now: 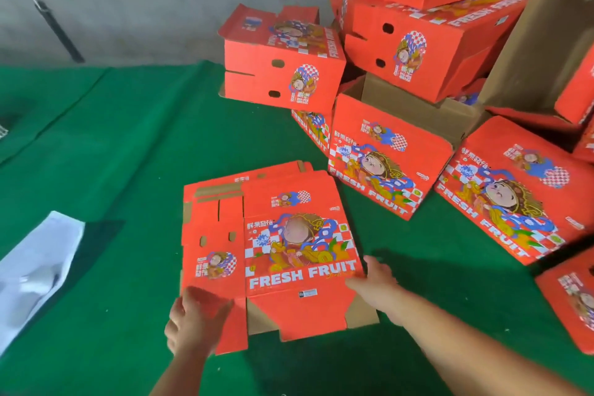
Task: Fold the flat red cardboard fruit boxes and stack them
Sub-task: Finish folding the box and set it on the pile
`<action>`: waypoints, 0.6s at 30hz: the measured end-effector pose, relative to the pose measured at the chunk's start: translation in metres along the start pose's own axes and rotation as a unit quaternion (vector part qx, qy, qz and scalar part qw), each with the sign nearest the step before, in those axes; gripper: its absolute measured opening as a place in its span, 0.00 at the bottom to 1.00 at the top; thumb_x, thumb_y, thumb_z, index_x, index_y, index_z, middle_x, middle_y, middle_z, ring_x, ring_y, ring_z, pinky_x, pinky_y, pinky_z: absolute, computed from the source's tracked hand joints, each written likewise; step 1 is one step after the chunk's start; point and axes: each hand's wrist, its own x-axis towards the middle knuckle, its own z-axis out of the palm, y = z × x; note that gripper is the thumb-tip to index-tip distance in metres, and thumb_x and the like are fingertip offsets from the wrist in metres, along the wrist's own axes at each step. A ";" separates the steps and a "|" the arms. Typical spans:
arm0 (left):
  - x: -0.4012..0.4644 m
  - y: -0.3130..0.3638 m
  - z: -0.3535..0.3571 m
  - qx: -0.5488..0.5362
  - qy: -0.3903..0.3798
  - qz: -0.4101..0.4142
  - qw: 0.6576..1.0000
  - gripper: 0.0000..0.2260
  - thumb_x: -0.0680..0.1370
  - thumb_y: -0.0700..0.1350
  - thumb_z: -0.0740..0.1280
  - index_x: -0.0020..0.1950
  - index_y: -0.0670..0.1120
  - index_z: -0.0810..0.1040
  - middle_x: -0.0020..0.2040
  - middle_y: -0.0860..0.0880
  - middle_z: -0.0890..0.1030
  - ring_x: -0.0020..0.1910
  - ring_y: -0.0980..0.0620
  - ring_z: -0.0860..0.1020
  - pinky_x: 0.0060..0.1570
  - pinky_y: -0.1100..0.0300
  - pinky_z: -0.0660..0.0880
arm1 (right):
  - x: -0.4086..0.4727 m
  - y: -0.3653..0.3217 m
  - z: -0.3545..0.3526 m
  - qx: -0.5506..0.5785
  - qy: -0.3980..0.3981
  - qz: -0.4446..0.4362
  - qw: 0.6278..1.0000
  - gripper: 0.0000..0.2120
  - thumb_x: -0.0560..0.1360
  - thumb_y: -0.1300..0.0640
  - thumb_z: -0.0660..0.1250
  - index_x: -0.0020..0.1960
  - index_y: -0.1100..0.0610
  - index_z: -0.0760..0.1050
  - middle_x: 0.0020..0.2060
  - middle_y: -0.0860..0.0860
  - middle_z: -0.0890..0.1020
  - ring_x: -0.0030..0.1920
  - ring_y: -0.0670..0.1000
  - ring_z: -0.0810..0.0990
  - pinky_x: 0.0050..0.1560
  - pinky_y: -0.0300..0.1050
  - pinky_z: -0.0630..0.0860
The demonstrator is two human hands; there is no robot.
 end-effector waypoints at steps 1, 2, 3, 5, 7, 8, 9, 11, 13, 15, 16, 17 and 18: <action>-0.003 0.000 -0.002 -0.010 0.002 -0.031 0.999 0.51 0.66 0.70 0.75 0.81 0.54 0.56 0.78 0.43 0.59 0.72 0.35 0.62 0.74 0.40 0.61 | 0.002 0.004 0.002 0.018 -0.002 0.032 0.999 0.24 0.78 0.52 0.68 0.71 0.56 0.68 0.58 0.53 0.76 0.57 0.54 0.78 0.57 0.48 0.76; -0.005 0.001 -0.003 -0.018 0.000 -0.053 0.998 0.53 0.63 0.71 0.75 0.81 0.52 0.57 0.76 0.41 0.60 0.71 0.35 0.63 0.73 0.40 0.61 | 0.004 0.008 0.005 0.040 -0.019 0.055 0.998 0.19 0.79 0.53 0.67 0.67 0.57 0.70 0.56 0.53 0.78 0.55 0.54 0.79 0.56 0.49 0.77; -0.006 0.003 -0.006 -0.032 0.000 -0.067 0.997 0.54 0.60 0.72 0.73 0.80 0.50 0.59 0.75 0.40 0.61 0.70 0.36 0.63 0.72 0.41 0.62 | 0.004 0.010 0.008 0.057 -0.028 0.060 0.996 0.15 0.79 0.53 0.66 0.63 0.57 0.73 0.53 0.53 0.80 0.51 0.52 0.80 0.53 0.47 0.77; -0.008 0.009 -0.012 -0.071 0.001 -0.097 0.993 0.52 0.60 0.69 0.74 0.77 0.48 0.64 0.72 0.40 0.61 0.69 0.38 0.63 0.71 0.43 0.63 | 0.003 0.010 0.010 0.066 0.003 0.044 0.997 0.07 0.79 0.54 0.66 0.56 0.55 0.75 0.46 0.50 0.81 0.45 0.48 0.79 0.44 0.44 0.74; -0.009 0.015 -0.017 -0.093 -0.011 -0.111 0.989 0.47 0.62 0.68 0.77 0.74 0.48 0.67 0.68 0.42 0.61 0.68 0.39 0.62 0.71 0.43 0.64 | 0.005 0.008 0.008 0.067 0.063 0.041 0.995 0.10 0.77 0.53 0.67 0.57 0.53 0.73 0.49 0.51 0.80 0.50 0.53 0.80 0.50 0.48 0.77; -0.011 0.019 -0.020 -0.098 -0.019 -0.100 0.990 0.44 0.62 0.70 0.75 0.71 0.50 0.68 0.66 0.44 0.62 0.68 0.40 0.62 0.71 0.43 0.64 | 0.006 0.006 0.005 0.058 0.093 0.044 0.993 0.12 0.76 0.51 0.67 0.58 0.51 0.71 0.51 0.51 0.79 0.54 0.56 0.80 0.55 0.52 0.78; -0.013 0.023 -0.024 -0.105 -0.022 -0.084 0.991 0.43 0.61 0.72 0.72 0.69 0.52 0.69 0.63 0.45 0.64 0.67 0.41 0.63 0.71 0.43 0.62 | 0.007 0.003 0.001 0.062 0.115 0.041 0.991 0.13 0.76 0.50 0.67 0.58 0.51 0.70 0.53 0.52 0.78 0.55 0.57 0.79 0.58 0.54 0.78; -0.016 0.036 -0.033 -0.102 -0.016 -0.051 0.993 0.40 0.61 0.74 0.65 0.67 0.55 0.69 0.64 0.46 0.70 0.68 0.41 0.66 0.71 0.42 0.59 | 0.009 -0.003 -0.012 0.106 0.119 0.020 0.987 0.12 0.77 0.52 0.67 0.58 0.51 0.70 0.55 0.53 0.79 0.53 0.55 0.79 0.56 0.53 0.77; -0.018 0.052 -0.041 -0.082 -0.005 -0.018 0.996 0.36 0.67 0.73 0.65 0.68 0.55 0.70 0.68 0.45 0.74 0.70 0.40 0.68 0.71 0.41 0.57 | 0.008 -0.012 -0.028 0.146 0.107 -0.020 0.983 0.18 0.78 0.53 0.67 0.66 0.53 0.70 0.59 0.51 0.79 0.52 0.52 0.78 0.53 0.48 0.74; -0.022 0.065 -0.049 -0.113 -0.014 0.023 0.993 0.35 0.70 0.71 0.65 0.70 0.52 0.71 0.69 0.42 0.74 0.70 0.39 0.71 0.73 0.40 0.59 | 0.004 -0.022 -0.044 0.146 0.117 -0.062 0.980 0.23 0.78 0.54 0.67 0.71 0.54 0.69 0.58 0.47 0.79 0.50 0.49 0.79 0.53 0.48 0.73; -0.026 0.071 -0.055 -0.157 -0.025 0.045 0.986 0.35 0.69 0.72 0.65 0.67 0.50 0.73 0.67 0.41 0.74 0.68 0.39 0.72 0.73 0.41 0.63 | 0.001 -0.027 -0.052 0.126 0.127 -0.084 0.980 0.18 0.78 0.54 0.67 0.66 0.54 0.72 0.56 0.47 0.81 0.46 0.48 0.81 0.50 0.47 0.76; -0.030 0.075 -0.061 -0.203 -0.035 0.067 0.976 0.32 0.68 0.72 0.65 0.62 0.50 0.76 0.64 0.40 0.76 0.65 0.40 0.75 0.70 0.43 0.68 | -0.002 -0.030 -0.058 0.101 0.132 -0.098 0.981 0.11 0.78 0.54 0.66 0.60 0.51 0.75 0.52 0.47 0.83 0.43 0.48 0.82 0.45 0.47 0.78; -0.034 0.077 -0.068 -0.242 -0.049 0.084 0.965 0.27 0.70 0.71 0.65 0.56 0.51 0.77 0.62 0.41 0.79 0.60 0.41 0.77 0.66 0.46 0.73 | -0.005 -0.034 -0.065 0.075 0.132 -0.107 0.983 0.07 0.77 0.53 0.66 0.55 0.50 0.76 0.49 0.46 0.84 0.41 0.48 0.83 0.42 0.46 0.79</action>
